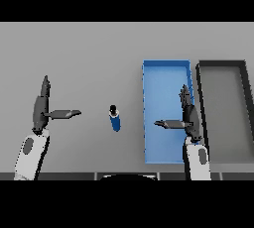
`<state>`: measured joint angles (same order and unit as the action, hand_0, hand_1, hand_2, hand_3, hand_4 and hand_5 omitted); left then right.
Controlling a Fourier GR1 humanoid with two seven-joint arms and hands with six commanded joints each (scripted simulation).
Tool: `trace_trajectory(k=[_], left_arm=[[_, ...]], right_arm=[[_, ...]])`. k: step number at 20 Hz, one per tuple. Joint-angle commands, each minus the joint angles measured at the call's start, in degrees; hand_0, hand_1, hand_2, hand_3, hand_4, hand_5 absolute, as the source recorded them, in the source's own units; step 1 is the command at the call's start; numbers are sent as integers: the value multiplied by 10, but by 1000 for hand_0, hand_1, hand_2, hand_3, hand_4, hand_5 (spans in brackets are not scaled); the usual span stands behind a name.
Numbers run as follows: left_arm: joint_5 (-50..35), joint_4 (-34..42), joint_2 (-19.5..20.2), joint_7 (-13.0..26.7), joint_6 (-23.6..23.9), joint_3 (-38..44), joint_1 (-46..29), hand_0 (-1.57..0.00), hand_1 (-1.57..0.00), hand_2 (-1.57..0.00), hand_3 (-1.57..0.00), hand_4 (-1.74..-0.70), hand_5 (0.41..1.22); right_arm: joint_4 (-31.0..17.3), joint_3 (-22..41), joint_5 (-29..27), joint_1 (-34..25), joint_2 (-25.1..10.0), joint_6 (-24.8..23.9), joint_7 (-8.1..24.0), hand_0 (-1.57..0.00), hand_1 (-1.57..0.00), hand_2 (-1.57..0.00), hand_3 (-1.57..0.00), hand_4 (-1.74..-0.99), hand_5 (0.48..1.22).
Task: Pick up the blue pipe and place it into the blue bin.
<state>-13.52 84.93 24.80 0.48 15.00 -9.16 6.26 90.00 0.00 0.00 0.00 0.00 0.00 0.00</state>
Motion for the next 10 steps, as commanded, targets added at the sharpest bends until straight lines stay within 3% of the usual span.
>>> trace_trajectory(k=[1,6,8,10], left_arm=[[0,0,0,-2,0,0,0,1,1,1,1,-1074,591],[4,4,-4,-7,3,-5,-1,1,1,1,1,-1074,591],[-4,8,73,-43,-124,-31,-7,1,1,1,1,-1073,590],[-16,12,104,-46,-178,-38,-3,1,1,1,1,-1076,587]], right_arm=[[0,0,0,0,0,0,0,1,1,1,1,-1225,617],[1,-4,-3,1,-3,0,-1,1,1,1,1,-1225,617],[34,31,43,32,-45,28,-44,1,1,1,1,-1224,618],[51,51,67,45,-56,35,-45,1,1,1,1,-1225,620]])
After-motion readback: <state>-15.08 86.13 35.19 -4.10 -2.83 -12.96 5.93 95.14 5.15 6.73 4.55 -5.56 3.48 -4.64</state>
